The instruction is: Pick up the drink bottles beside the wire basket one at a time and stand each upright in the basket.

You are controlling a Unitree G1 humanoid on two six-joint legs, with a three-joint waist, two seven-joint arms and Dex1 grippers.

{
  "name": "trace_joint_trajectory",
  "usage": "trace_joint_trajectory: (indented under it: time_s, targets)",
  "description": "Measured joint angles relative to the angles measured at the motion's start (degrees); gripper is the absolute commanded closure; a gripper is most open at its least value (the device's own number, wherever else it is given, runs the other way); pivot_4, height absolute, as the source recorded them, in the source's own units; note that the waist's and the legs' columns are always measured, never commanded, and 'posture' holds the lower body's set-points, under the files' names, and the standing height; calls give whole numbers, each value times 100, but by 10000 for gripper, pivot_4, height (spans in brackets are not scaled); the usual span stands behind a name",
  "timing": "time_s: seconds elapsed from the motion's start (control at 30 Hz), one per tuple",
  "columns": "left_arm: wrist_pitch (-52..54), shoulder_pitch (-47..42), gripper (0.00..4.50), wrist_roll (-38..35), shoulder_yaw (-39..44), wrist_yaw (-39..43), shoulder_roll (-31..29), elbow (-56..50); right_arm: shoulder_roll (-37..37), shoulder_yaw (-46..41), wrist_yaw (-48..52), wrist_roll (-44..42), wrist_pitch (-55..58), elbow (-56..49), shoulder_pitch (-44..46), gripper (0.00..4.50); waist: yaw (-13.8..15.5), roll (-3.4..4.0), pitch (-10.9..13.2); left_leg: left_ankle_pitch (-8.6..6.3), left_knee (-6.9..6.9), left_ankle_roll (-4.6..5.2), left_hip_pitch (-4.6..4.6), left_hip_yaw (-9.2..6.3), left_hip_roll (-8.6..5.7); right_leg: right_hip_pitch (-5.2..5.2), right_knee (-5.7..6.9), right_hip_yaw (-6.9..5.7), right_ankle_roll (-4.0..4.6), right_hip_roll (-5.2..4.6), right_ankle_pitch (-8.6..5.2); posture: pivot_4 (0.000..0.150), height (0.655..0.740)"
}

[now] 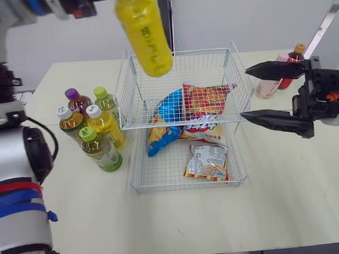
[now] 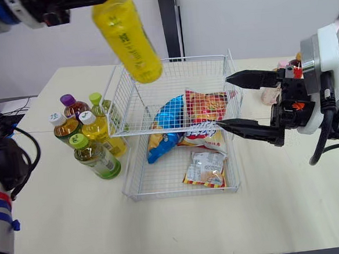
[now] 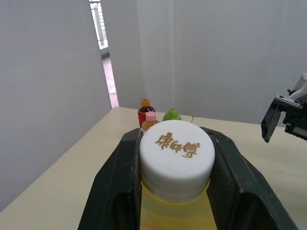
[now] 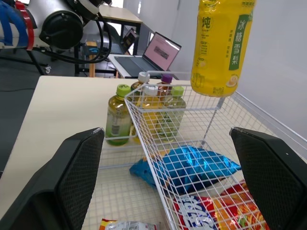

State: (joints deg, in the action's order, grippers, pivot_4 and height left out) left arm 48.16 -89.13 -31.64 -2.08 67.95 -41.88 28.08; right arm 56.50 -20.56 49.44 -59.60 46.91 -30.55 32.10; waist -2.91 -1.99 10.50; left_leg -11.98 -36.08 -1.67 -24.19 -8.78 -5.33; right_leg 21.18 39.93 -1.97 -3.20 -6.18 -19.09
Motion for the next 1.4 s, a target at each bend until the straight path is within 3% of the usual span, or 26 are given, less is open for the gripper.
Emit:
trace_joint_trajectory:
  time_s: [0.37, 0.6, 0.9, 1.4]
  targets:
    - [-836, -159, 31330, 873, -117, -990, 1650, 920, 77, -181, -359, 6, -27, 6, -427, 0, -6, -2, 1, 2, -3, -2, -12, 30, 0, 13, 3, 0, -1, -3, 2, 1500, 7400]
    - [-1893, -424, 31330, 1565, -202, -1354, 2251, 2443, 67, -188, -533, 151, -170, 7, -467, 0, 8, -4, 3, 2, -4, -3, -17, 42, -2, 16, 3, -2, -2, -4, 2, 1500, 7400]
    - [-2510, -924, 31330, 1825, 26, -1476, 2702, 3537, -18, -238, -864, 250, -258, 145, -449, 0, 31, -7, 4, 11, -5, -18, -21, 46, -6, 18, 4, -3, -3, -7, 3, 1500, 7400]
    - [-2916, -1096, 31330, 2081, 166, -1481, 3006, 3944, -17, -406, -1103, 207, -258, 57, -625, 0, 34, -7, 4, 12, -10, -19, -20, 47, -5, 17, 8, -2, -5, -6, 4, 1500, 7400]
